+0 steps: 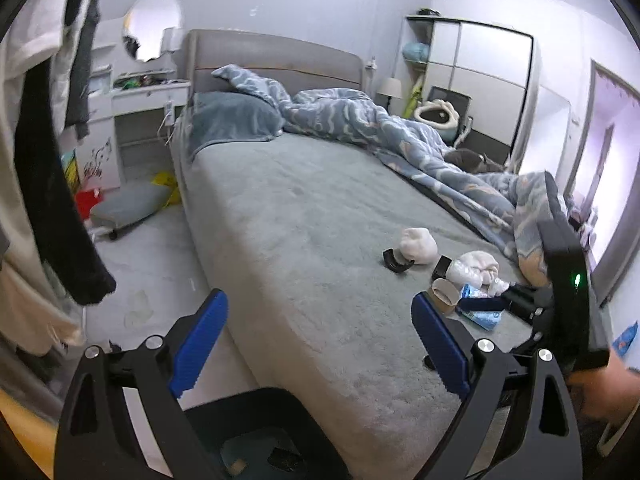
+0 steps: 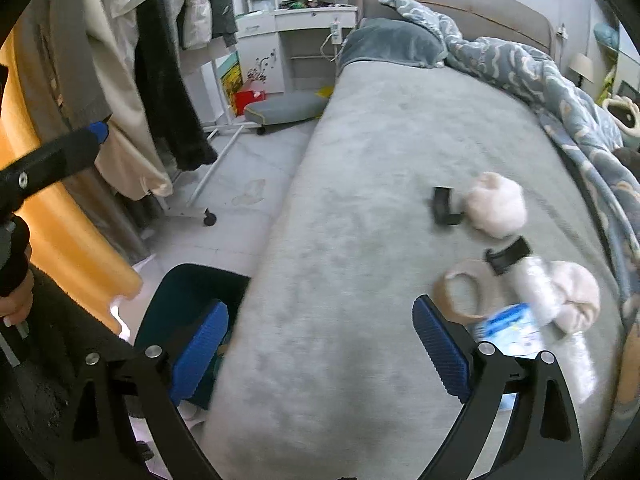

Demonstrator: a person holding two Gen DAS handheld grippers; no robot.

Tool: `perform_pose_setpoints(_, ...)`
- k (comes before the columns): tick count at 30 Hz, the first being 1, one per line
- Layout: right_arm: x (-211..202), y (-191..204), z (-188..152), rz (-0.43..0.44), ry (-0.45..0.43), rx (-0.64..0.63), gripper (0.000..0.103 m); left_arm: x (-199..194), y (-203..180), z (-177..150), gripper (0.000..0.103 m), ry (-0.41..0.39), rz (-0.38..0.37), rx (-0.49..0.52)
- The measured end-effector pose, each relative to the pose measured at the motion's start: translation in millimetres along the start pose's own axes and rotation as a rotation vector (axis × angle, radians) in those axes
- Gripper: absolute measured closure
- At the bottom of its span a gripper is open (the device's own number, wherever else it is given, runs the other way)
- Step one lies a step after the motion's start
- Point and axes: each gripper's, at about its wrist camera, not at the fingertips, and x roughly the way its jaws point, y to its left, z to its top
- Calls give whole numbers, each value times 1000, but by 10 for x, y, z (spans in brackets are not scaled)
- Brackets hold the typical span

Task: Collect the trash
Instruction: 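Move both tools back over the bed toward the remaining items, then grasp the blue cartoon pack with right gripper while left gripper grasps another tape roll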

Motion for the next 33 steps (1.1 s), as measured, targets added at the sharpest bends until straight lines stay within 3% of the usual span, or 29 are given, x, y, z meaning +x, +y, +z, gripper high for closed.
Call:
perform_pose_setpoints(9, -27, -550, -7, -48, -5, 18, 7, 375, -212, 54, 8, 34, -15, 46)
perform_pose_setpoints(13, 11, -758, -63, -58, 16, 30, 7, 623, -270, 44, 8, 79, -52, 13)
perform_pose_setpoints(24, 77, -1113, -250, -73, 41, 62, 7, 895, -548, 106, 8, 92, -112, 8)
perform_pose_setpoints(33, 169, -1238, -424, -64, 85, 72, 7, 1146, -876, 115, 8, 111, -146, 82)
